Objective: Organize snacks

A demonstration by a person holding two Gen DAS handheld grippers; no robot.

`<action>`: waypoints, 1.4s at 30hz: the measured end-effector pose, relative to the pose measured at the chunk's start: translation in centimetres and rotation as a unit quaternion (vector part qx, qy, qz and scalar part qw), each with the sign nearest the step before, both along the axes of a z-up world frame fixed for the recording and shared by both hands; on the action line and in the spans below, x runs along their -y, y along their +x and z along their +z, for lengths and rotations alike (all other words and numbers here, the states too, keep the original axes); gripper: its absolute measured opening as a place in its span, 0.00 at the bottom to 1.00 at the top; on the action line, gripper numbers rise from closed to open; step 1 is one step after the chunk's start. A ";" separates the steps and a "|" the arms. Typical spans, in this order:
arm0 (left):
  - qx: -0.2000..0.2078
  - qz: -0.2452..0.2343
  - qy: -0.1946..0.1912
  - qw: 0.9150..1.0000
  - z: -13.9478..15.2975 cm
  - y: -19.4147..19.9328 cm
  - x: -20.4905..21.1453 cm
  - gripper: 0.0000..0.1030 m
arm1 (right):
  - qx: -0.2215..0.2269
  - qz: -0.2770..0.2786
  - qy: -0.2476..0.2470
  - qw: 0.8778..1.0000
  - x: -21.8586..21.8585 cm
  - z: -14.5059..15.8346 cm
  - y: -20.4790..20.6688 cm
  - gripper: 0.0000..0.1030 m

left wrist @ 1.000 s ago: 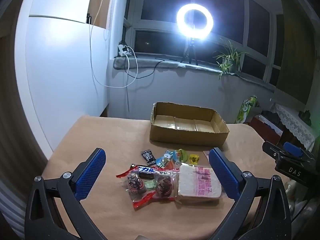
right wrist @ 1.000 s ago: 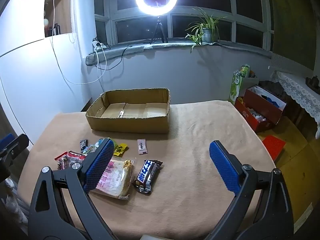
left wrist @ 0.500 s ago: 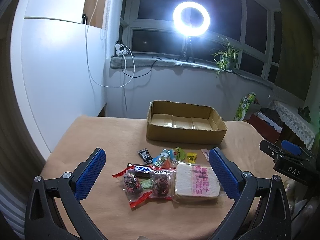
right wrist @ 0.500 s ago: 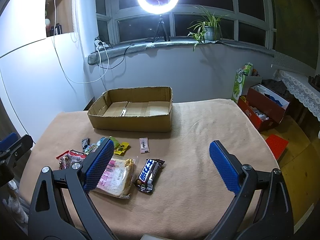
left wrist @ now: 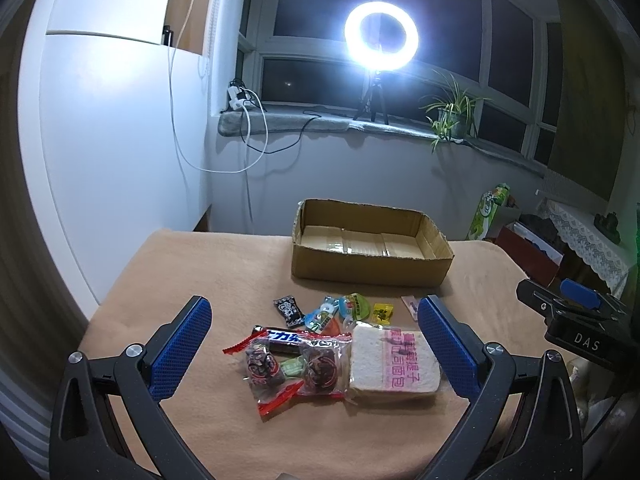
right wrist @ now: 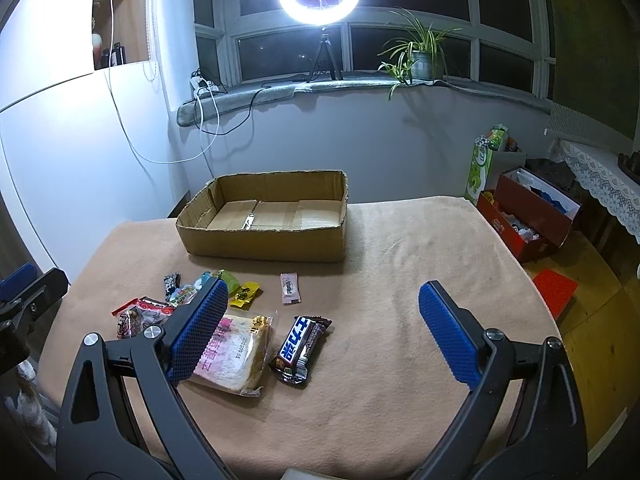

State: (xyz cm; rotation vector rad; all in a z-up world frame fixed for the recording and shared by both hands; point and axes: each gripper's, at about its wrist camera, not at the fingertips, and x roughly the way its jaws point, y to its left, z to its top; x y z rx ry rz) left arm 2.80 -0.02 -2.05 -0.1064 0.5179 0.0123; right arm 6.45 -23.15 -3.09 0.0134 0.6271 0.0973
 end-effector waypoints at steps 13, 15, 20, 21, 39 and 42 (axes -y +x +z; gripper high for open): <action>-0.007 -0.006 -0.003 1.000 -0.6 0.8 0.0 0.99 | 0.002 0.007 -0.011 1.000 -0.1 -0.5 0.6 0.95; -0.009 -0.007 -0.003 1.000 -0.7 0.9 0.0 0.99 | -0.002 0.011 -0.012 1.000 -0.1 -0.6 0.7 0.95; -0.019 -0.018 -0.009 1.000 -1.4 1.4 -0.4 0.95 | -0.010 0.036 0.024 0.999 0.5 -1.8 1.5 0.95; -0.024 -0.019 -0.013 0.999 -1.7 1.5 -0.7 0.93 | -0.015 0.040 0.033 0.999 0.6 -2.2 1.7 0.95; -0.146 -0.153 -0.166 0.963 -7.8 3.9 -1.0 0.36 | -0.151 0.143 0.173 0.963 -0.7 -8.6 5.0 0.50; -0.151 -0.169 -0.174 0.958 -8.2 4.1 -0.2 0.33 | -0.167 0.152 0.190 0.955 -1.3 -9.2 5.6 0.48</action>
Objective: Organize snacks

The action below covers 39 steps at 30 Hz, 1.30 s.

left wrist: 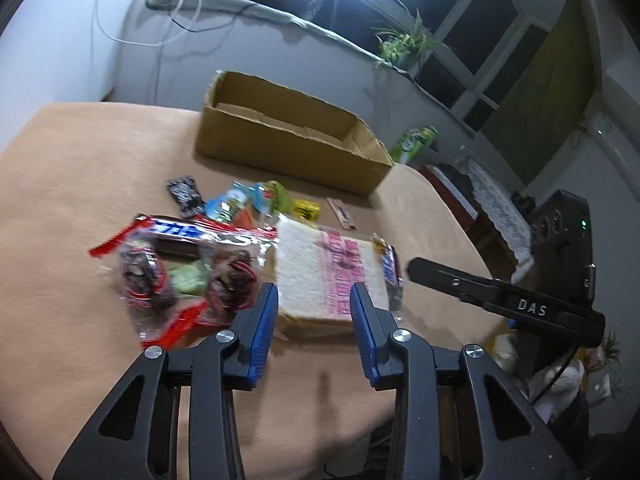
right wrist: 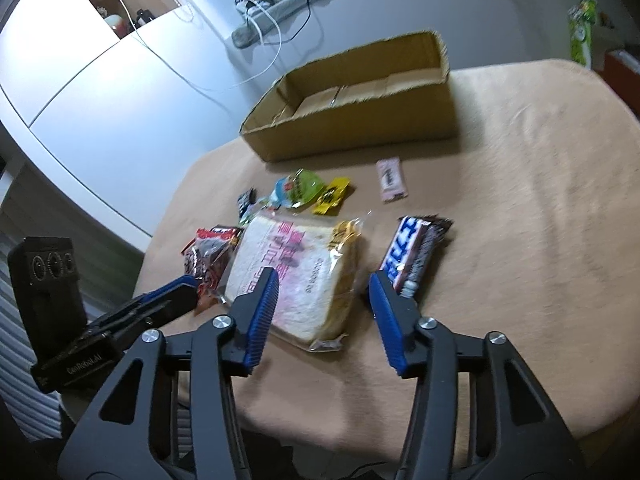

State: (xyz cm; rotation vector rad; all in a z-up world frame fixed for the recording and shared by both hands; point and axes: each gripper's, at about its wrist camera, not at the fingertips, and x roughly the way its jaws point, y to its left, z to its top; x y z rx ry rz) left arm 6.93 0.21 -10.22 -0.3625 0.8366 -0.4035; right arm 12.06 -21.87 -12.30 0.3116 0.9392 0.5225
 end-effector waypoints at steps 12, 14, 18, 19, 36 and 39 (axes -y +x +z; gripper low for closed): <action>-0.017 0.010 0.041 0.999 -1.3 2.6 0.8 0.33 | -0.018 0.011 0.009 1.000 -1.1 -1.1 1.4 0.31; -0.025 0.007 0.046 0.999 -1.8 3.0 0.8 0.33 | -0.024 0.010 0.013 1.000 -0.9 -1.3 1.6 0.30; -0.032 -0.002 0.049 0.998 -2.2 3.5 1.2 0.34 | -0.027 0.013 0.015 0.999 -0.8 -1.5 1.8 0.30; -0.032 -0.003 0.049 0.998 -2.2 3.5 1.3 0.34 | -0.029 0.013 0.015 0.999 -0.8 -1.6 1.8 0.30; -0.022 -0.009 0.060 0.998 -2.4 3.6 2.2 0.38 | -0.024 0.029 -0.028 0.999 -2.2 -1.1 1.9 0.30; -0.017 -0.006 0.068 0.998 -2.0 3.2 2.4 0.38 | -0.021 0.031 -0.033 0.999 -2.3 -0.8 1.7 0.30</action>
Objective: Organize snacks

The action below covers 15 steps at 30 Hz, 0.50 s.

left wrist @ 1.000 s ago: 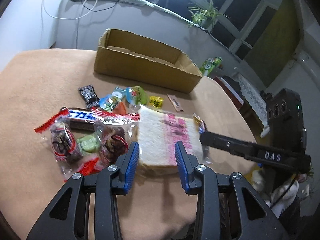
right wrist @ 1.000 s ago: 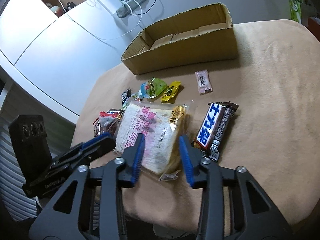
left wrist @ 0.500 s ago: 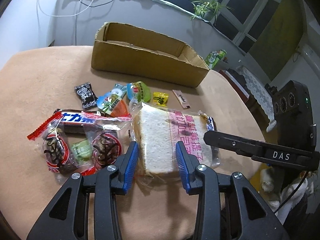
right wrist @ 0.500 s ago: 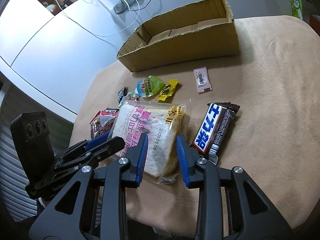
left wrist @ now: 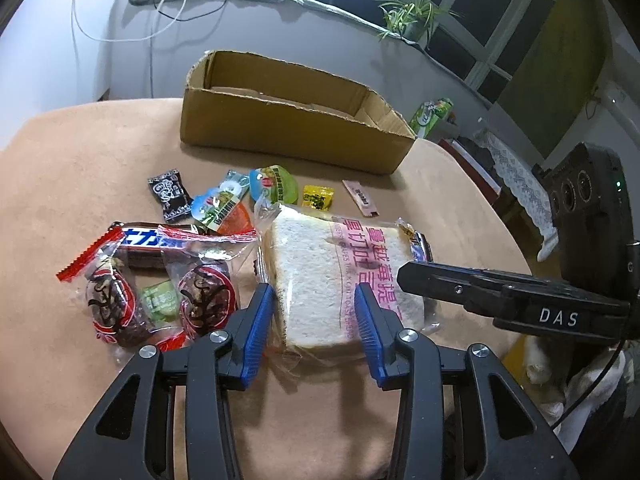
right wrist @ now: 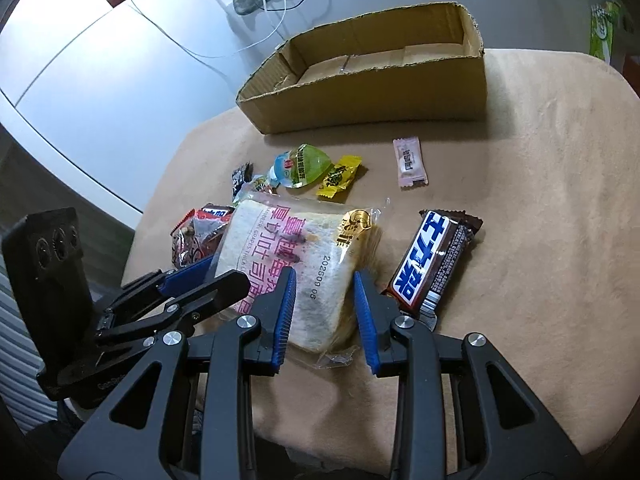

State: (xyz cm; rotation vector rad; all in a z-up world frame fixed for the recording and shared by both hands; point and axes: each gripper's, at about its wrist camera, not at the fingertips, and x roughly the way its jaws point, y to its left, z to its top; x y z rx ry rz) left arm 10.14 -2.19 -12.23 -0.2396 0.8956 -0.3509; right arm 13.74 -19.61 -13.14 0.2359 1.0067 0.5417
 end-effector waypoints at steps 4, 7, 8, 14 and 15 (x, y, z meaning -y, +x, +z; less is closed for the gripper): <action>0.003 0.003 -0.010 1.000 0.5 -0.4 -0.2 0.38 | 0.013 -0.004 0.013 1.000 0.5 1.4 -0.1 0.30; 0.022 0.001 -0.005 1.000 1.8 -0.4 0.1 0.38 | 0.035 -0.003 0.008 0.999 0.5 3.1 -0.1 0.30; 0.029 0.001 -0.003 1.000 2.2 -0.3 0.2 0.38 | 0.040 -0.003 0.007 0.999 0.5 3.6 0.0 0.30; 0.054 0.005 -0.012 0.998 4.3 0.9 0.0 0.38 | 0.071 -0.001 0.005 0.997 0.5 6.3 0.9 0.30; 0.059 0.006 -0.011 0.998 4.6 1.2 0.0 0.38 | 0.078 -0.002 0.003 0.997 0.5 6.8 1.2 0.30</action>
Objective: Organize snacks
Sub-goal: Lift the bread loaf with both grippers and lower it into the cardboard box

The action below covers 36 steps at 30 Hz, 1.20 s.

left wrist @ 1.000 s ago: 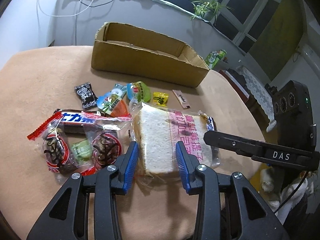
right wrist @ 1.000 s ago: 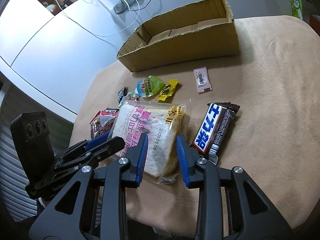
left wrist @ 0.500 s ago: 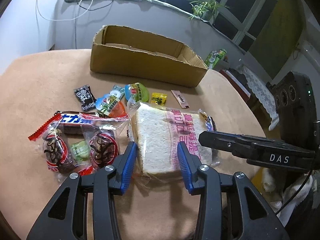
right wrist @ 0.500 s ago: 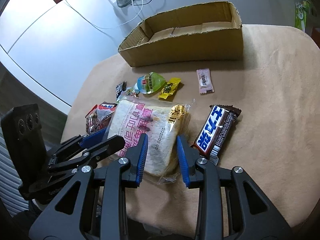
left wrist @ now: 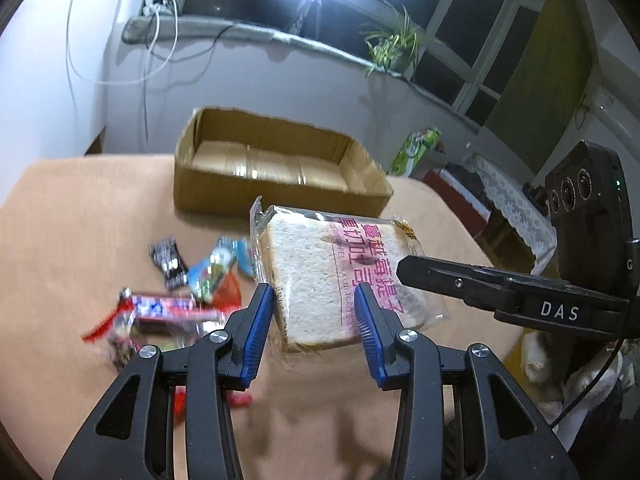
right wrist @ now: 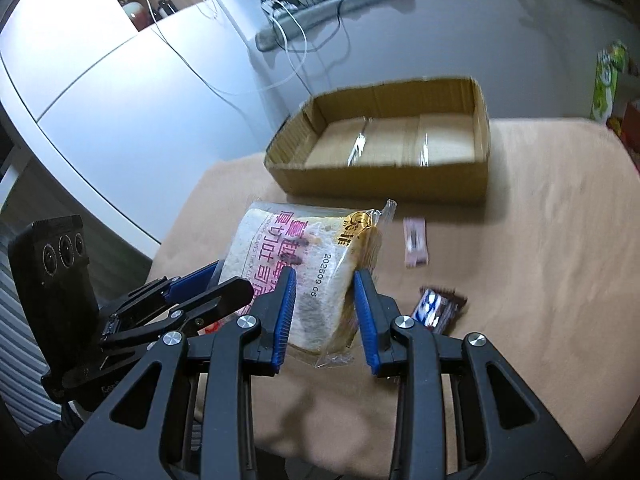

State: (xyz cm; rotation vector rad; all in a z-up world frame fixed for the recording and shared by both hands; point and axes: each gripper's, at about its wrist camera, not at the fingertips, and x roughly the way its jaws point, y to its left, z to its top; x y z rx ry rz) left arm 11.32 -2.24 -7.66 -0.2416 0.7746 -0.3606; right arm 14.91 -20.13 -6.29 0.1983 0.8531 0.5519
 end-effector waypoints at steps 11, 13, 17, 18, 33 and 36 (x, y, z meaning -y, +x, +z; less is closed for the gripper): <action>0.026 0.010 0.003 1.000 2.3 5.4 -0.2 0.38 | 0.015 -0.011 0.009 1.000 -0.1 2.3 5.9 0.30; 0.025 0.011 -0.002 1.000 2.5 6.5 -0.3 0.38 | 0.012 -0.014 0.007 1.000 -0.1 2.3 7.2 0.30; 0.021 0.011 0.000 1.000 2.4 8.5 0.0 0.38 | 0.009 -0.022 0.001 1.000 -0.1 2.1 9.3 0.30; 0.019 0.010 0.001 1.000 2.4 8.9 0.1 0.38 | 0.008 -0.024 0.003 1.000 0.0 2.0 9.9 0.30; -0.015 0.021 0.003 1.000 0.6 15.2 0.1 0.38 | -0.012 -0.033 -0.025 0.999 -0.8 -0.2 16.1 0.30; -0.025 0.020 0.007 0.999 -0.2 15.6 0.1 0.38 | -0.017 -0.031 -0.028 0.999 -0.9 -0.7 16.7 0.30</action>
